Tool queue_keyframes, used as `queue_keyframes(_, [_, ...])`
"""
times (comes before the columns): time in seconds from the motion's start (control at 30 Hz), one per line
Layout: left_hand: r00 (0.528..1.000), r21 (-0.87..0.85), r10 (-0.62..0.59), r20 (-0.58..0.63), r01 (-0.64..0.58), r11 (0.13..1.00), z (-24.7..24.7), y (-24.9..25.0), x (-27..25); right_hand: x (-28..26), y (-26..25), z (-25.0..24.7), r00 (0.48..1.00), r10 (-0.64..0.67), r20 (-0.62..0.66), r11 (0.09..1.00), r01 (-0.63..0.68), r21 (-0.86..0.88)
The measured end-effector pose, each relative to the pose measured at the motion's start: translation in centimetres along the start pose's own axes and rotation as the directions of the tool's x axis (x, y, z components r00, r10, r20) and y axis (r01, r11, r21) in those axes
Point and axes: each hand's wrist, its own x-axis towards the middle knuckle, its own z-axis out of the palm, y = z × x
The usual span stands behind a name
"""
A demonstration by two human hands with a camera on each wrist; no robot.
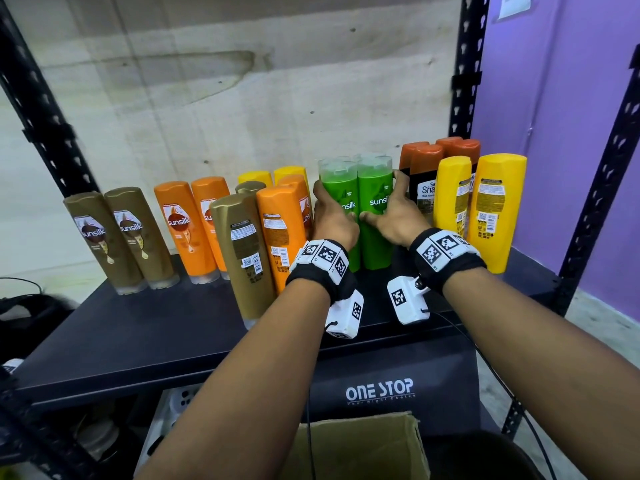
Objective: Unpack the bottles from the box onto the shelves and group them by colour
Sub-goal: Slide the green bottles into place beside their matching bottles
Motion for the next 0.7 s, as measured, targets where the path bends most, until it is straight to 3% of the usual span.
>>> queue_keyframes(0.4, [1.000, 0.010, 0.000, 0.016, 0.000, 1.000, -0.1, 0.0, -0.5, -0.6, 0.1, -0.2, 1.000, 0.003, -0.004, 1.000, -0.003, 0.026])
queue_keyframes(0.7, [0.982, 0.120, -0.115, 0.152, 0.097, 0.988, -0.2, -1.2, -2.1, -2.4, 0.0, -1.0, 0.995, 0.041, 0.095, 0.997, -0.035, -0.073])
